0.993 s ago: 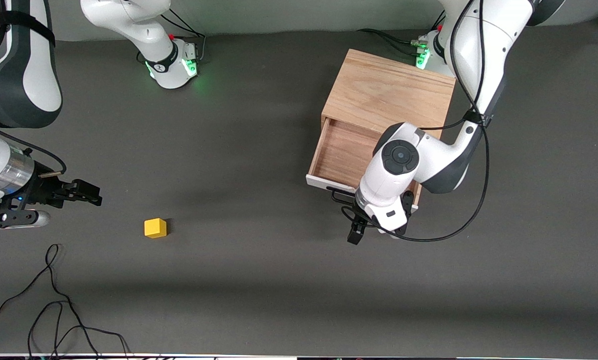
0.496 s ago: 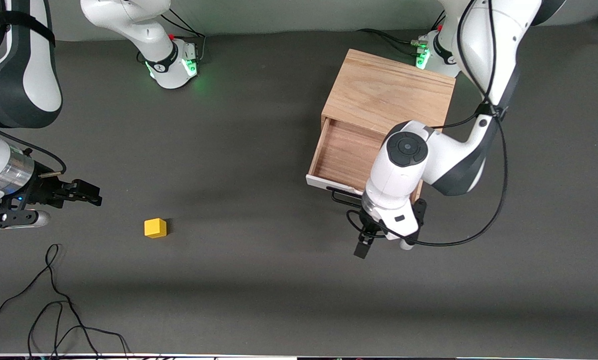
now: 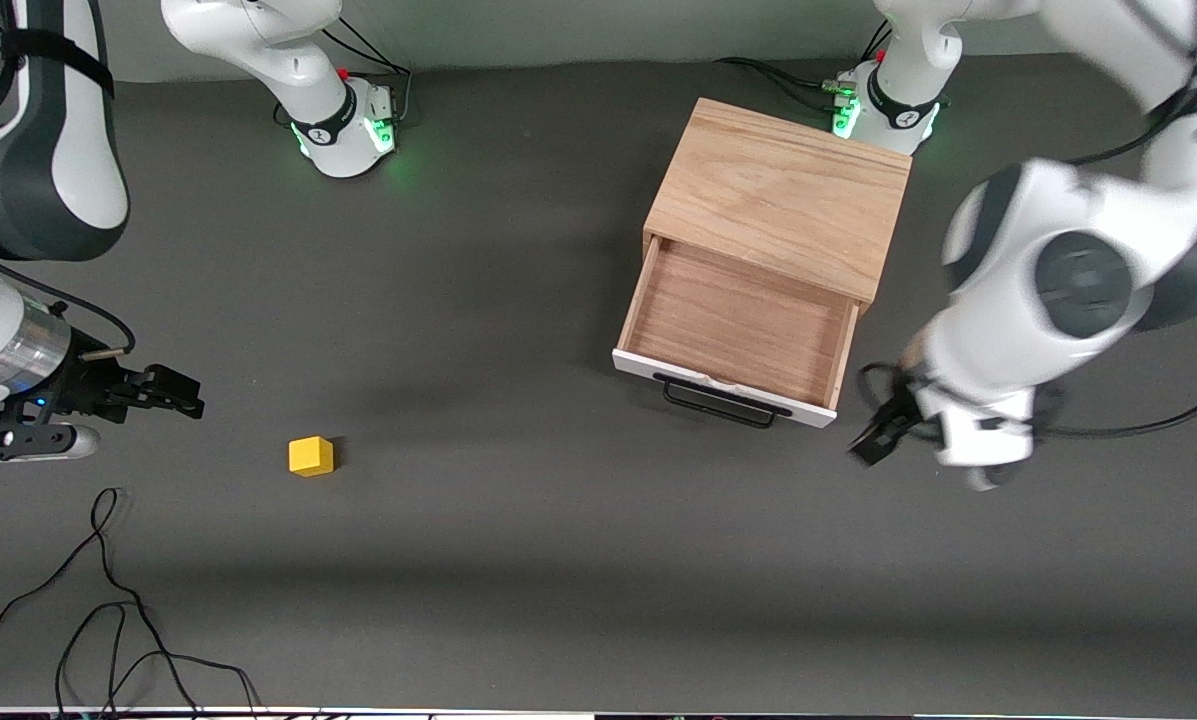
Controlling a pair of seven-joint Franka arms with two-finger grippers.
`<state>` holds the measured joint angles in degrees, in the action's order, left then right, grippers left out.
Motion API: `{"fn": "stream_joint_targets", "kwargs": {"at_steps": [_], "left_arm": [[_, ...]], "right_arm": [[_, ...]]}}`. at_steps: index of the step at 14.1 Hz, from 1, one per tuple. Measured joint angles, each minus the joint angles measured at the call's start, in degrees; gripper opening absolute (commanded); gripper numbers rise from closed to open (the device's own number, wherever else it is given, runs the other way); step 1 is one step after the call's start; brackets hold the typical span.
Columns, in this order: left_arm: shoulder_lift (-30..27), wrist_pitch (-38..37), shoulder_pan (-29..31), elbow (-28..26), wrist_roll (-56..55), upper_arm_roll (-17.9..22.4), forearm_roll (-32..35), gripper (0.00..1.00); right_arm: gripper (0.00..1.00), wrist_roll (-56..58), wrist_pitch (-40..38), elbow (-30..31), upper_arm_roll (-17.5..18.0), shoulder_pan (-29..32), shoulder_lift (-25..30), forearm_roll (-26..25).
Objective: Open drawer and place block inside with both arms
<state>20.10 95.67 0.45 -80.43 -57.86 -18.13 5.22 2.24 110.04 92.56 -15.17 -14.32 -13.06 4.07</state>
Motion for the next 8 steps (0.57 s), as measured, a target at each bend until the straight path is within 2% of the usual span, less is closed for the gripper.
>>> {"fn": "stream_joint_targets", "kwargs": {"at_steps": [4, 8], "left_arm": [[-5.4, -9.9, 6.2, -1.8, 22.3, 0.1, -0.6, 1.0], [-12.3, -10.8, 11.4, -8.7, 39.9, 0.1, -1.4, 1.0]], "right_arm": [[1.0, 0.0, 9.0, 6.8, 0.2, -0.5, -1.6, 0.0], [1.0, 1.3, 13.7, 8.7, 0.5, -0.6, -5.7, 0.0]]}}
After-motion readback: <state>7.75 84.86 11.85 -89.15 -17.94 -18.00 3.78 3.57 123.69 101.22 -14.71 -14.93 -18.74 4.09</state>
